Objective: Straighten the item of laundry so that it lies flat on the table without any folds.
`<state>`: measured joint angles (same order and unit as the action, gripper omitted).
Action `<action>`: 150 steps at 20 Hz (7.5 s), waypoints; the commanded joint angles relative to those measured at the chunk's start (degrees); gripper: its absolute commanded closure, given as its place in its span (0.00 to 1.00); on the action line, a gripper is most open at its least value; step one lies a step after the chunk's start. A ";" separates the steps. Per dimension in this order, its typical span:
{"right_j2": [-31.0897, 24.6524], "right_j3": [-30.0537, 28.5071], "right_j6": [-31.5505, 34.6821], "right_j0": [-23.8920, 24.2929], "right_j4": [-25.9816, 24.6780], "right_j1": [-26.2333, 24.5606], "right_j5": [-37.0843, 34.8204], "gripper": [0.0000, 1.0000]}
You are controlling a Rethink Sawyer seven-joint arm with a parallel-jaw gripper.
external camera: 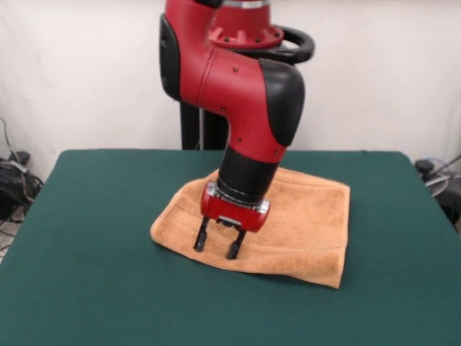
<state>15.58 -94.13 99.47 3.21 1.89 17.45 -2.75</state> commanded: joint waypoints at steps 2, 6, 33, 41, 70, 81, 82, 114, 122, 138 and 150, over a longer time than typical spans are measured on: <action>-6.54 9.54 3.45 -0.05 -0.78 -10.19 -7.11 0.00; 10.70 5.43 14.13 -12.56 5.32 -12.45 25.30 0.00; -4.41 -5.38 5.75 -3.08 3.27 -1.60 8.59 0.00; -11.58 -8.23 4.18 1.92 -0.86 2.59 -2.62 0.00; -11.38 -5.36 8.64 2.32 -1.60 -3.89 4.85 0.00; -6.92 0.98 10.08 -2.44 -4.23 -16.99 40.00 0.00; -6.54 0.72 10.22 -2.92 -4.22 -17.14 43.20 0.00; -14.18 -0.52 7.07 -5.25 6.83 -15.47 25.71 0.00; -11.49 5.33 3.35 -9.40 16.00 -18.20 21.95 0.00; -6.84 12.07 4.63 -15.52 23.92 -16.14 2.84 0.00; -27.00 11.79 7.21 -4.25 21.84 -17.10 -4.84 0.00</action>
<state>12.87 -85.70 99.47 -4.85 23.16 12.74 3.34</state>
